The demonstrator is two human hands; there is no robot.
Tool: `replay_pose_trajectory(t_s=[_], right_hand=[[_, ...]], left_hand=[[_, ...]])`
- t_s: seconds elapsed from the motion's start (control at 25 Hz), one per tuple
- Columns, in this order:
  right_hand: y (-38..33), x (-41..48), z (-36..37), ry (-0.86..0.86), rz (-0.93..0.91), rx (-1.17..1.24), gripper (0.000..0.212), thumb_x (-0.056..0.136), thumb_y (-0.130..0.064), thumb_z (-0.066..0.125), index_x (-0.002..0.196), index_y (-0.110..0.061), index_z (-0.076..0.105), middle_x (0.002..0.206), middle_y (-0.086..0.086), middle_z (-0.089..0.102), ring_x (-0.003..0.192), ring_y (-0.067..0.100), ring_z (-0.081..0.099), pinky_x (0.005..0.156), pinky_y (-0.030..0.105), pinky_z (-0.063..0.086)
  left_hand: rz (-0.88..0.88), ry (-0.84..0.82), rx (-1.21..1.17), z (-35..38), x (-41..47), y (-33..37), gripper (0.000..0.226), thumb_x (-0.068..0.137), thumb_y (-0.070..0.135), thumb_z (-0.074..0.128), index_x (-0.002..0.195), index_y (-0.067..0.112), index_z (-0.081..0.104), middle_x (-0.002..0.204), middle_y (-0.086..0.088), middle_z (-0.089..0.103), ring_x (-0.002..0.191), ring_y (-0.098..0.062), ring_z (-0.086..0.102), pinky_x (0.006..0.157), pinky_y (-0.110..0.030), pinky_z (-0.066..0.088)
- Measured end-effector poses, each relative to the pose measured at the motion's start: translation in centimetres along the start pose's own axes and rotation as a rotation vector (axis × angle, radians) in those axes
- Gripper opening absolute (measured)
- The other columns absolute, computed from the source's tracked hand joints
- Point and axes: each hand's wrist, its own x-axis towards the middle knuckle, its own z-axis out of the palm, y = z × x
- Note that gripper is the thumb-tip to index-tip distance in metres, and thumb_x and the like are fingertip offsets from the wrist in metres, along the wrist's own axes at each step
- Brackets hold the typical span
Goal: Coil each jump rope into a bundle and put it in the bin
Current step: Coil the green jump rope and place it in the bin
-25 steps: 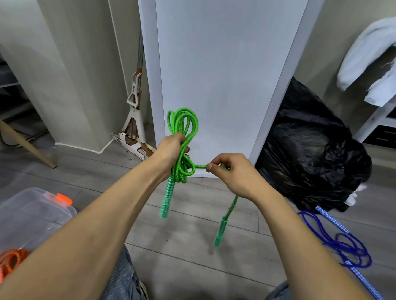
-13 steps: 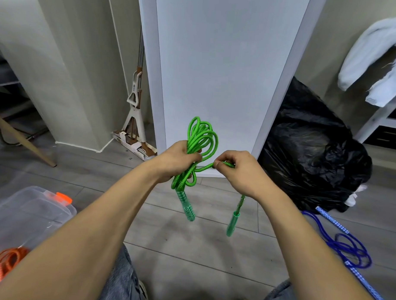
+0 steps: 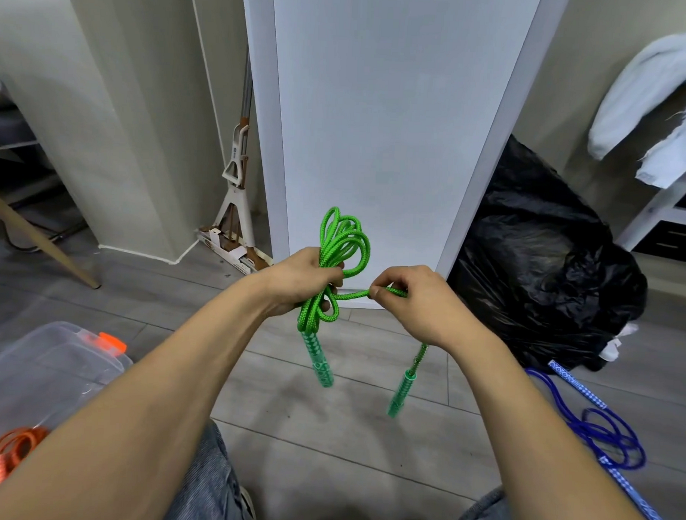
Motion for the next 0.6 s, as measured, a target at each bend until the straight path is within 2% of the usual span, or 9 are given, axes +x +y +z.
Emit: replay_pose_trajectory(t_s=[0.08,0.2,0.24,0.32,0.36,0.44,0.52,0.6], right_hand=[[0.0,0.0,0.2,0.006,0.009,-0.112,0.019,0.094,-0.047,0.062,0.092,-0.031,0.071,0.069,-0.009,0.051,0.063,0.009,0.047,0.051,0.02,0.03],[0.7,0.0,-0.2,0.134,0.071,-0.317,0.027,0.094,-0.055,0.059,0.092,-0.029,0.067,0.085,-0.004,0.059,0.081,0.022,0.053,0.064,0.032,0.039],[0.9,0.0,-0.5,0.159,0.067,-0.315,0.027,0.097,-0.05,0.056,0.097,-0.026,0.067,0.088,-0.003,0.06,0.083,0.023,0.054,0.066,0.034,0.039],[1.2,0.1,-0.8,0.173,-0.009,-0.226,0.022,0.101,-0.042,0.054,0.103,-0.024,0.066,0.091,-0.003,0.06,0.087,0.023,0.057,0.069,0.035,0.041],[1.1,0.0,-0.9,0.189,-0.073,-0.19,0.02,0.101,-0.04,0.054,0.103,-0.025,0.066,0.093,-0.004,0.061,0.087,0.02,0.057,0.07,0.035,0.042],[0.6,-0.1,-0.9,0.244,-0.201,-0.188,0.016,0.1,-0.04,0.057,0.102,-0.028,0.066,0.09,-0.009,0.057,0.08,0.011,0.054,0.069,0.033,0.042],[0.2,-0.2,-1.3,0.28,-0.266,-0.195,0.013,0.095,-0.043,0.064,0.098,-0.031,0.067,0.083,-0.009,0.053,0.07,0.005,0.05,0.063,0.024,0.038],[0.4,-0.2,-1.7,0.302,-0.251,-0.07,0.013,0.087,-0.043,0.074,0.092,-0.031,0.07,0.08,-0.008,0.057,0.068,0.005,0.052,0.062,0.022,0.04]], left_hand=[[-0.013,0.089,-0.03,0.1,0.6,-0.4,0.013,0.096,-0.003,0.048,0.087,0.007,0.048,0.081,-0.012,0.043,0.062,-0.02,0.05,0.047,-0.029,0.048],[-0.051,0.182,-0.068,-0.2,1.9,-1.6,0.006,0.097,-0.002,0.046,0.098,0.003,0.049,0.085,-0.013,0.047,0.069,-0.023,0.056,0.054,-0.034,0.05],[-0.043,0.224,0.047,-0.7,2.3,-2.1,0.006,0.096,0.001,0.047,0.101,0.003,0.049,0.087,-0.014,0.05,0.073,-0.026,0.059,0.059,-0.037,0.051],[-0.005,0.254,0.472,-1.4,2.5,-2.7,0.01,0.093,0.009,0.045,0.102,0.006,0.044,0.094,-0.015,0.055,0.086,-0.033,0.061,0.073,-0.044,0.051],[0.02,0.224,0.701,-1.5,2.1,-2.6,0.009,0.093,0.01,0.044,0.102,0.008,0.041,0.097,-0.015,0.054,0.093,-0.036,0.058,0.079,-0.045,0.049],[0.086,0.087,0.974,-0.7,1.3,-2.1,0.016,0.095,0.007,0.044,0.11,0.009,0.043,0.107,-0.017,0.053,0.104,-0.038,0.056,0.08,-0.039,0.043],[0.149,-0.089,1.104,0.7,0.0,-1.0,0.03,0.096,0.005,0.045,0.124,0.013,0.05,0.115,-0.014,0.054,0.11,-0.035,0.055,0.076,-0.032,0.036],[0.225,-0.206,1.112,1.6,-0.8,-0.4,0.035,0.096,0.006,0.048,0.127,0.02,0.055,0.111,-0.008,0.054,0.11,-0.031,0.054,0.076,-0.029,0.034]])
